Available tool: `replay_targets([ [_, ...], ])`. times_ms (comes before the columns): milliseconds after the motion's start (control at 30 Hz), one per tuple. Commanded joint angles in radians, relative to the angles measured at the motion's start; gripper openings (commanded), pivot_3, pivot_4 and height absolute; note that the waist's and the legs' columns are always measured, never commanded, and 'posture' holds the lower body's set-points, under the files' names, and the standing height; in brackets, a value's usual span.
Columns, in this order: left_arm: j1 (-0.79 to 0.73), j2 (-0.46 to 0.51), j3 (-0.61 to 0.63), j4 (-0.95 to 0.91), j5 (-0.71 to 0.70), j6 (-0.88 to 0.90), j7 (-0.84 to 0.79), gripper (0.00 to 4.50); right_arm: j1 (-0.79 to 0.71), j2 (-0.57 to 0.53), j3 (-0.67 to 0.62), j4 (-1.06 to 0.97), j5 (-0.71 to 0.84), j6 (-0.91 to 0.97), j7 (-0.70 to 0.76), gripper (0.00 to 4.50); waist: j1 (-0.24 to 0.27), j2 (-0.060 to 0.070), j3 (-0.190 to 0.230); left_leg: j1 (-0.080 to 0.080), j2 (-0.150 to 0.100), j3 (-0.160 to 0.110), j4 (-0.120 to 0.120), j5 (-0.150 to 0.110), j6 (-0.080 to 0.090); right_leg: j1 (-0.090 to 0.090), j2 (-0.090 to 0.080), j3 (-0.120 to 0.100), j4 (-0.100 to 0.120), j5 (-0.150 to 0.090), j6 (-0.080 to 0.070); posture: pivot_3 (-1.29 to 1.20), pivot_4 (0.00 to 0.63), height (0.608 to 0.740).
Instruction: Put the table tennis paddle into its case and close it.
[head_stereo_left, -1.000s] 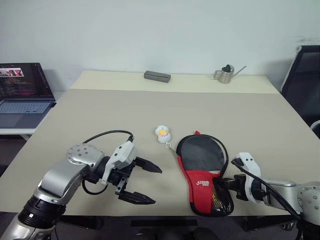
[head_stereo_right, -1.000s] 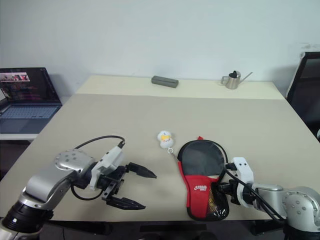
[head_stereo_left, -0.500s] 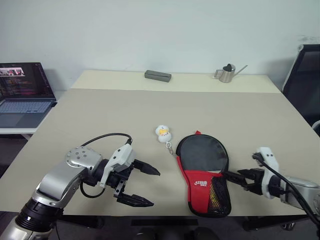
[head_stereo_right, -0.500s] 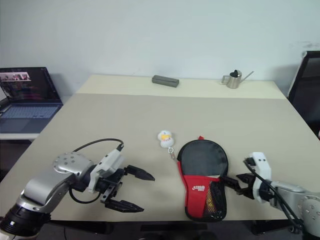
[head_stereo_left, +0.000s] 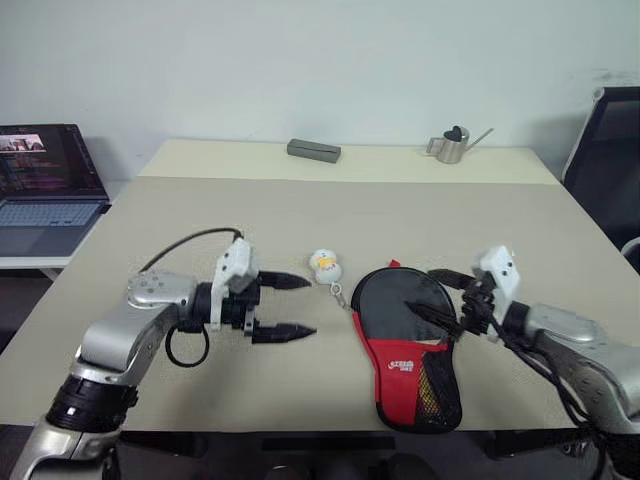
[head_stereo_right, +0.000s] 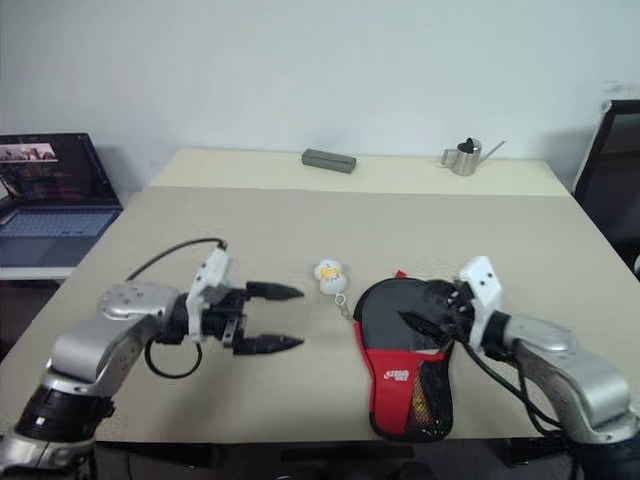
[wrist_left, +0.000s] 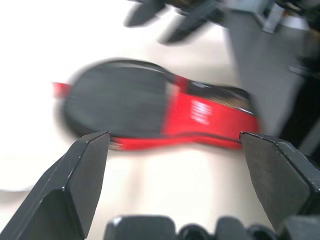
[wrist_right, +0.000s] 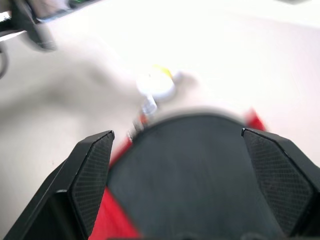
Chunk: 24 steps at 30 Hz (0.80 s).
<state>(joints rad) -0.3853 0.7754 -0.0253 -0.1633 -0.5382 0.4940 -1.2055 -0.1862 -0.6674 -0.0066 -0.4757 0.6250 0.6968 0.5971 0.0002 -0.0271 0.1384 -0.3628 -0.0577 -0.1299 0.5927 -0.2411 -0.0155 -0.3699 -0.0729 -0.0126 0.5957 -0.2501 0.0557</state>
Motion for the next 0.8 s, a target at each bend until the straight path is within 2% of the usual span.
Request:
replay_targets([
  [33,-0.014,0.003,0.049,0.011,0.011,0.0,0.05,4.5,-0.01,-0.019,0.028,-0.002,-0.05,-0.059,0.064,4.48,0.0,-0.001,-0.001,0.0,0.0,0.0,0.0,0.0,0.0,0.0,0.0,0.0,-0.001,0.0,0.0,0.0,0.15,0.74],
  [300,0.031,0.039,0.104,-0.013,0.011,0.042,0.114,4.5,-0.021,-0.051,0.073,0.015,-0.065,-0.049,0.188,4.48,0.001,0.0,0.0,0.0,0.0,0.0,0.0,-0.001,-0.001,0.0,-0.002,0.001,-0.001,0.0,-0.001,0.0,0.15,0.74],
  [433,0.048,0.046,0.101,-0.016,0.031,0.045,0.145,4.5,-0.04,-0.038,0.116,0.043,-0.117,-0.066,0.194,4.48,0.001,0.0,0.0,0.0,0.0,0.0,0.0,-0.001,-0.001,0.0,-0.002,0.001,-0.001,-0.003,-0.005,0.0,0.15,0.74],
  [600,-0.016,0.001,0.054,0.09,0.159,0.007,0.269,4.5,-0.117,0.062,0.161,0.142,-0.201,-0.074,0.118,4.48,0.002,-0.001,-0.001,0.001,0.0,0.0,0.0,-0.001,-0.002,0.0,-0.002,0.001,0.0,-0.002,-0.005,0.0,0.15,0.74],
  [800,-0.149,-0.088,-0.038,0.257,0.272,-0.033,0.32,4.5,-0.137,0.085,0.189,0.207,-0.26,-0.093,0.131,4.48,0.013,-0.004,-0.002,0.0,-0.002,0.0,0.0,-0.001,-0.002,0.0,0.0,0.0,-0.001,0.002,0.0,0.0,0.15,0.74],
])
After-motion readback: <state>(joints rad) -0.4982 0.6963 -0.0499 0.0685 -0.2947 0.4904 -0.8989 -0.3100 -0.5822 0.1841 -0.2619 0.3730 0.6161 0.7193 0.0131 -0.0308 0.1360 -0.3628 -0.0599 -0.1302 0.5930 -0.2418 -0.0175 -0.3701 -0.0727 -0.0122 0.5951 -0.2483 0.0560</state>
